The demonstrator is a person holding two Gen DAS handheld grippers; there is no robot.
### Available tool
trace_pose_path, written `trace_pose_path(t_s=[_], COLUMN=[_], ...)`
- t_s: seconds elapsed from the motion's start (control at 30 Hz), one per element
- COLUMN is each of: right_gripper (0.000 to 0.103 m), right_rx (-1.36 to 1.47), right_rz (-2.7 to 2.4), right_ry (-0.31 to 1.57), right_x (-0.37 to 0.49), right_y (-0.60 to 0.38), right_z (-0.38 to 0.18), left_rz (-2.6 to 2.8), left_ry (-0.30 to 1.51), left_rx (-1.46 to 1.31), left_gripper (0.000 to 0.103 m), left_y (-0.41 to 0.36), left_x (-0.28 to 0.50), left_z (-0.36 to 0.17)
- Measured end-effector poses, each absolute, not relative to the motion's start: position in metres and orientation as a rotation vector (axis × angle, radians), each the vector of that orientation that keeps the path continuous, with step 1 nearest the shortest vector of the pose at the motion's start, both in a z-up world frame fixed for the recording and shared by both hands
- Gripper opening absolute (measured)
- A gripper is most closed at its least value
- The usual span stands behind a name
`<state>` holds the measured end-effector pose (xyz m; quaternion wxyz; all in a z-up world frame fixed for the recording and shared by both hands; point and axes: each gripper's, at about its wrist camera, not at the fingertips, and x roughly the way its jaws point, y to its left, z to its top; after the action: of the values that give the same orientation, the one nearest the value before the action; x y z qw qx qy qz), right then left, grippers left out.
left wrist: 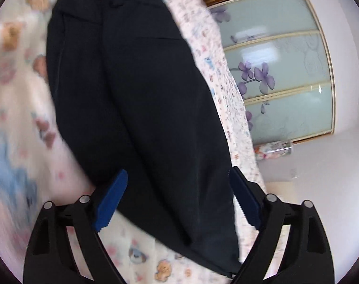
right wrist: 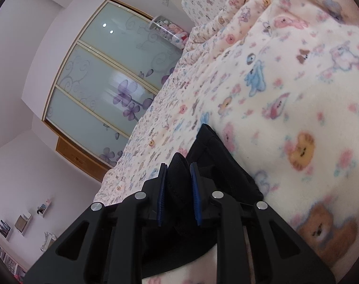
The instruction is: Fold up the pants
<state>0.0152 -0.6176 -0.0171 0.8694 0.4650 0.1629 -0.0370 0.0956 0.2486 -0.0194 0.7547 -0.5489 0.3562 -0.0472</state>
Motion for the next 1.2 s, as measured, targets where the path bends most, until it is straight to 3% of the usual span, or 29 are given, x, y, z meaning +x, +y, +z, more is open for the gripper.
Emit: trace_pose_path(t_s=[0.2,0.37,0.43,0.5,0.53,0.8,1.0,1.07,1.13,1.2], right_gripper=[0.021,0.021,0.021,0.021,0.021,0.021,0.021,0.054,0.065,0.067], right_rx=[0.977,0.975,0.976,0.976,0.975,0.951,0.901,0.884,0.870,0.843], right_rz=[-0.080,-0.075,-0.075,-0.074,-0.073,-0.056,-0.132,-0.212,-0.241,-0.309], right_ry=[0.343,0.342,0.343,0.342,0.341,0.331,0.408,0.502,0.526,0.507], right_x=[0.015,0.014,0.014,0.013,0.013,0.014,0.019,0.018,0.011,-0.002], right_y=[-0.617,-0.617,-0.617,-0.616,-0.616,-0.615,-0.612,-0.612,-0.614,-0.616], right_z=[-0.019,-0.019,-0.019,-0.019,-0.018,-0.012,-0.007,-0.005,0.004,0.016], left_rz=[-0.051,0.036,0.091,0.128,0.131,0.114,0.171,0.162,0.118,0.027], left_ry=[0.766,0.717,0.693,0.689,0.693,0.525,0.537,0.506,0.466,0.407], left_rx=[-1.144,-1.323,-1.334,-1.313,-1.301,-1.094,-1.069,-0.998,-0.953,-0.949], left_gripper=[0.086,0.085,0.065,0.006,0.005,0.004,0.008,0.011,0.027,0.062], left_y=[0.254,0.278,0.281,0.282,0.283,0.267,0.267,0.260,0.254,0.251], left_x=[0.119,0.127,0.126,0.126,0.125,0.080,0.079,0.084,0.085,0.087], left_z=[-0.016,-0.031,-0.029,-0.028,-0.028,0.002,-0.035,-0.034,-0.032,-0.028])
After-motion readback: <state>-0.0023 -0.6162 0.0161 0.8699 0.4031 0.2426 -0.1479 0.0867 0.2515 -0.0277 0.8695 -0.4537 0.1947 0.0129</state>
